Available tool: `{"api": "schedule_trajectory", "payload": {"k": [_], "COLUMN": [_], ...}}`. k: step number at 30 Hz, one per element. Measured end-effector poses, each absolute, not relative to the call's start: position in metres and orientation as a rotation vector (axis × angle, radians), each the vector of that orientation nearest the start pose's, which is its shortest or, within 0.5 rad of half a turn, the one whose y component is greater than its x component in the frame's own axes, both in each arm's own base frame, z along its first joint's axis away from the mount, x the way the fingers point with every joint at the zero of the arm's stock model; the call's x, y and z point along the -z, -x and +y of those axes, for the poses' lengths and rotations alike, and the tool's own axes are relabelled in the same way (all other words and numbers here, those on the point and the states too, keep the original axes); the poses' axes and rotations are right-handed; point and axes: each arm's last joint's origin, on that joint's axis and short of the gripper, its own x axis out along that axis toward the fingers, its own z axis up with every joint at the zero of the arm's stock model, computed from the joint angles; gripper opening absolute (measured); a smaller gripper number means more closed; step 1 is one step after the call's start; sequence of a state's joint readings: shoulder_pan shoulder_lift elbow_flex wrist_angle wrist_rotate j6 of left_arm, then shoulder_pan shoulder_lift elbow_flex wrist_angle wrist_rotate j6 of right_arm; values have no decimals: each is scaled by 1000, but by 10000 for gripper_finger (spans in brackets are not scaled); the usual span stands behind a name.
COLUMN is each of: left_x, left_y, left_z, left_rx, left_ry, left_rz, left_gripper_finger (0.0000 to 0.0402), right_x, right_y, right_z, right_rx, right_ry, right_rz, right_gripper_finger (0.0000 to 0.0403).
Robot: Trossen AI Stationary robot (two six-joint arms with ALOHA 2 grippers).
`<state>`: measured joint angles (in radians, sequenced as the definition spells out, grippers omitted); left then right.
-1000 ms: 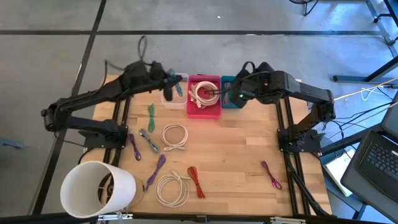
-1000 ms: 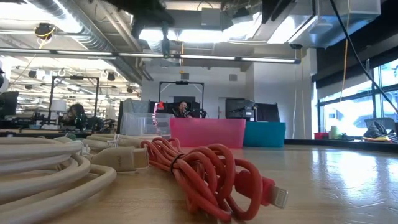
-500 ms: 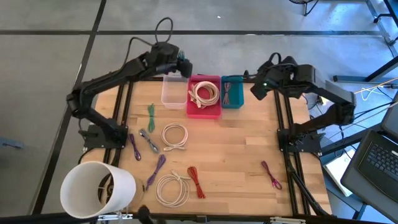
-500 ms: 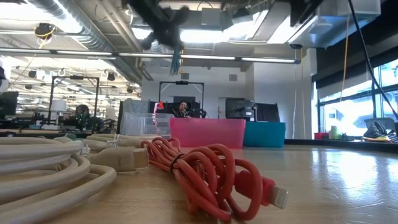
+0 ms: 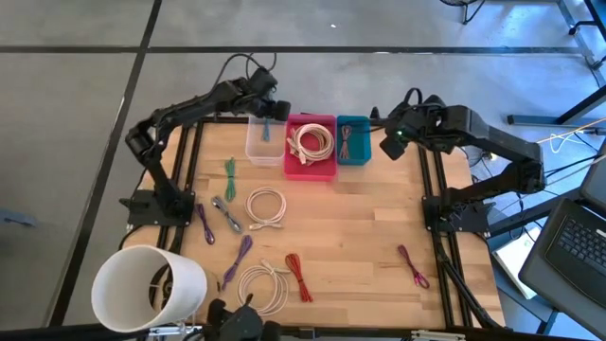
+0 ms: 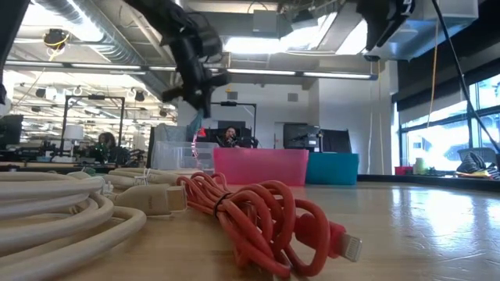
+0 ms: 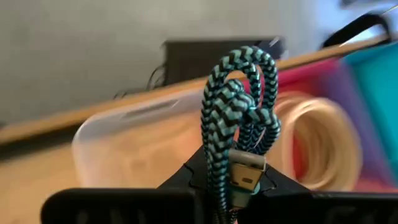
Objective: Pick & Place USB Port
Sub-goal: Put the blue patterned USB cable into the transparent bin, then put the green USB cable into the blue bin
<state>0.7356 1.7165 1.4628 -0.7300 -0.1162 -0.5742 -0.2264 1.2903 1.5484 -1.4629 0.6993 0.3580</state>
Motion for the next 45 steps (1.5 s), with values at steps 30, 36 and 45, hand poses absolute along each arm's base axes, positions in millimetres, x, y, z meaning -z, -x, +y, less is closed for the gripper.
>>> {"api": "schedule_trajectory", "payload": {"k": [30,36,45], "left_x": [-183,-171,-171], "left_y": [-270,-273,-272], "left_z": [273,273,273], "left_rx": [-1034,-981,-1014], "left_ry": [1097,1146,1129], "left_rz": [1090,1122,1130], "left_gripper_finger": [26,26,149], "right_x": [-387,-387,-387], "right_y": [-200,-201,-201], "right_z": [-64,-64,-64], "right_rx": [921,922,921], "right_ry": [45,42,42], "right_rz": [1044,1037,1037], "right_gripper_finger": [273,273,273]}}
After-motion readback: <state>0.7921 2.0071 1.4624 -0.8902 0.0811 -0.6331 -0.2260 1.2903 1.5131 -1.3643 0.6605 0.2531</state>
